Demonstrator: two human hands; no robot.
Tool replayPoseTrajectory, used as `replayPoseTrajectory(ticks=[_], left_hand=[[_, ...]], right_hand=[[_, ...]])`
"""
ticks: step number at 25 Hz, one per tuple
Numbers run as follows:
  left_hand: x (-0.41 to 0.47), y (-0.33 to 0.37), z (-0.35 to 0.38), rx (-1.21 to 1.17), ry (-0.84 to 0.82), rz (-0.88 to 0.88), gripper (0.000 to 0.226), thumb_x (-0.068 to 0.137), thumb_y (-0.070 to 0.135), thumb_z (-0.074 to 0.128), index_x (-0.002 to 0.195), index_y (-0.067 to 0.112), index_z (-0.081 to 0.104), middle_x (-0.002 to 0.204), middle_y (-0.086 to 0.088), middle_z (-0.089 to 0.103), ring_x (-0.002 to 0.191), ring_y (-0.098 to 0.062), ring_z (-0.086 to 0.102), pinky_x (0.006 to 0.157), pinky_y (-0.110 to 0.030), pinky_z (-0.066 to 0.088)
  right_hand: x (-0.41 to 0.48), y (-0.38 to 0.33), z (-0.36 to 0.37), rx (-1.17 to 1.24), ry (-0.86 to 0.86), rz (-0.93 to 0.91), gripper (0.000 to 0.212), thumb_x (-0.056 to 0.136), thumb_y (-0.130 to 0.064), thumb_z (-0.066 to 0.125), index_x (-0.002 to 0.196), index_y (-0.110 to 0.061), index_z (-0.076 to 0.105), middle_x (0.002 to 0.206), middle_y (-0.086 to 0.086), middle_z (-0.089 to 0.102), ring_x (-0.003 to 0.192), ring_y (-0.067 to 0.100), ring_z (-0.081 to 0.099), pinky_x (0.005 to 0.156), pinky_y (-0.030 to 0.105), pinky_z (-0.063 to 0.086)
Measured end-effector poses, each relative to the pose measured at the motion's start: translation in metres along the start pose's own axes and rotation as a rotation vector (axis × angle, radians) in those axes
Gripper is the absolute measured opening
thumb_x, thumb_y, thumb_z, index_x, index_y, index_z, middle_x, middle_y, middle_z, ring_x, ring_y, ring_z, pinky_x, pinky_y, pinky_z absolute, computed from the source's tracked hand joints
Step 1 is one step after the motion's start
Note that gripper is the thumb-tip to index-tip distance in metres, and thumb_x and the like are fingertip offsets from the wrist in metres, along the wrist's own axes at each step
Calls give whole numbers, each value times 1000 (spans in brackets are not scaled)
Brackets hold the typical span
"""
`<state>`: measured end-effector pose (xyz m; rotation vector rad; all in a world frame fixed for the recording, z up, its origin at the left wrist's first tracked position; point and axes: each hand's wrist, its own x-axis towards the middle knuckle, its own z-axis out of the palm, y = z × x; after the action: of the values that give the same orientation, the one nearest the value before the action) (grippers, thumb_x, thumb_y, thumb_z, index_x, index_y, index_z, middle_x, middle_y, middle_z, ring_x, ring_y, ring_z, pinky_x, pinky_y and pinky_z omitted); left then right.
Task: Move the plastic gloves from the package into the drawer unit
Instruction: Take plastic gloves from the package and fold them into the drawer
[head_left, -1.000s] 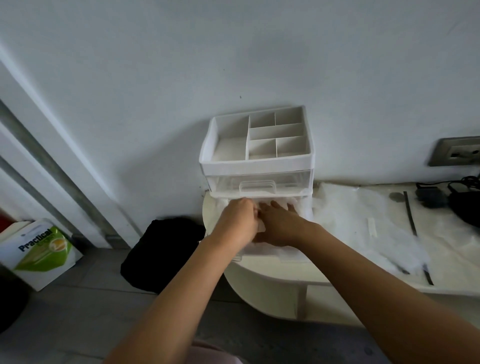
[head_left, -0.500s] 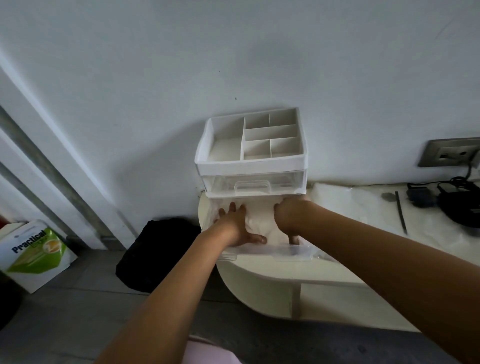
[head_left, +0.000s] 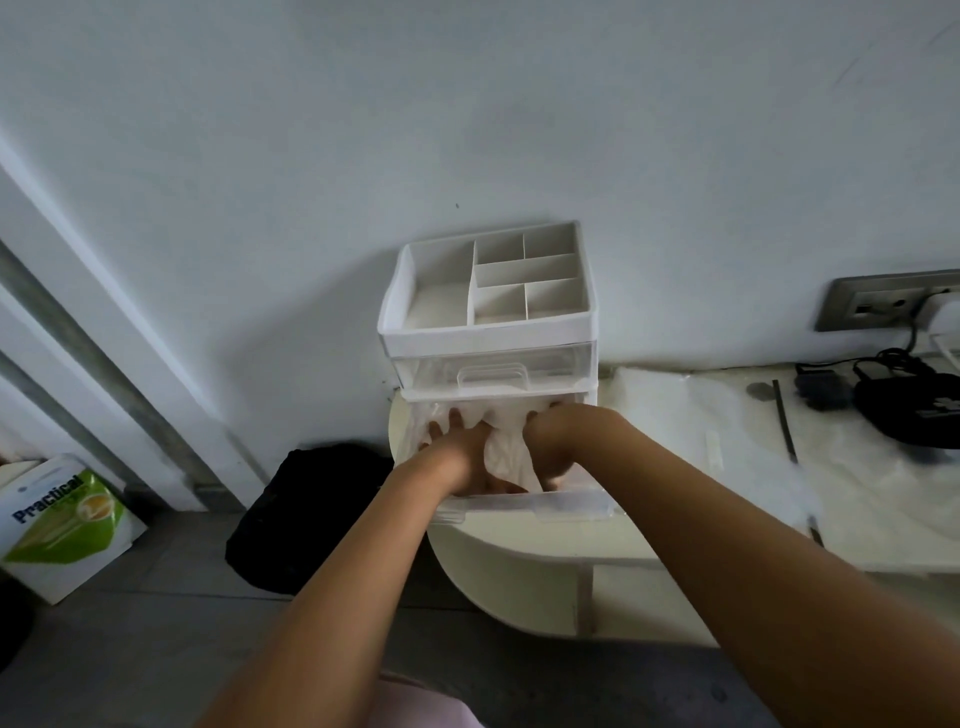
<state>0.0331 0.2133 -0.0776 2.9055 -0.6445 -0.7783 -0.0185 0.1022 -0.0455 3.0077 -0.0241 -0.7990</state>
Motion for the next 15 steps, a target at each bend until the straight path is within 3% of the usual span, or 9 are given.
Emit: replayPoseTrajectory(ticks=[3,4,6,8,10,12,13,14,15], left_hand=[[0,-1,0,7,2,0,109,78,56,67,150,35,-12,156,-11,-25,142,-44,-17,115,-59,8],[1,-1,0,26,7,-4,110,78,55,68,150,33,-12,156,-11,-24,142,-44,-15,115,-58,9],[3,-4,0,45,32,3,111,74,57,71,152,29,-3,158,-10,-16,144,-43,-9,116,-55,12],[-1,-10,0,-12,92,63,104,70,56,75,151,23,18,159,-8,10,144,-34,14,116,-45,22],[-12,-17,-4,-176,147,123,86,73,45,78,144,18,37,150,-1,36,134,-22,39,108,-31,33],[-23,-18,-9,-245,242,140,52,79,38,74,124,16,59,131,0,56,112,-16,55,92,-25,42],[-30,-15,-11,-224,334,147,31,83,38,71,103,15,66,111,-2,65,95,-15,60,79,-24,44],[-38,-7,-14,-204,439,159,25,86,38,67,81,13,66,86,-2,67,77,-14,59,66,-23,42],[-44,2,-15,-197,544,180,36,88,39,63,64,12,58,65,-1,60,62,-14,54,56,-23,37]], right_hand=[[-9,4,-5,98,69,-4,13,86,-14,63,94,-4,61,85,5,52,86,20,52,76,27,43],[-17,8,-9,133,112,-25,15,87,-17,63,96,-4,61,85,4,54,84,19,54,74,26,44],[-37,21,-13,234,232,-68,35,89,-27,61,115,-4,59,109,5,61,100,19,57,84,26,46],[-62,35,-12,368,359,-129,43,88,-33,61,127,-15,57,125,-1,58,112,14,54,90,23,42],[-83,54,-7,440,411,-184,33,88,-36,61,118,-23,63,110,-8,64,95,5,60,80,17,43],[-98,77,2,465,401,-140,21,88,-41,59,97,-24,68,83,-10,69,68,0,64,66,15,44],[-104,88,5,440,403,-89,22,89,-44,57,85,-25,67,70,-8,68,57,2,62,60,16,42],[-109,100,8,383,413,-25,29,90,-47,54,75,-25,65,62,-6,65,52,4,58,56,16,39],[-113,111,11,314,423,42,35,90,-50,51,68,-25,64,59,-5,61,51,4,55,54,17,36]])
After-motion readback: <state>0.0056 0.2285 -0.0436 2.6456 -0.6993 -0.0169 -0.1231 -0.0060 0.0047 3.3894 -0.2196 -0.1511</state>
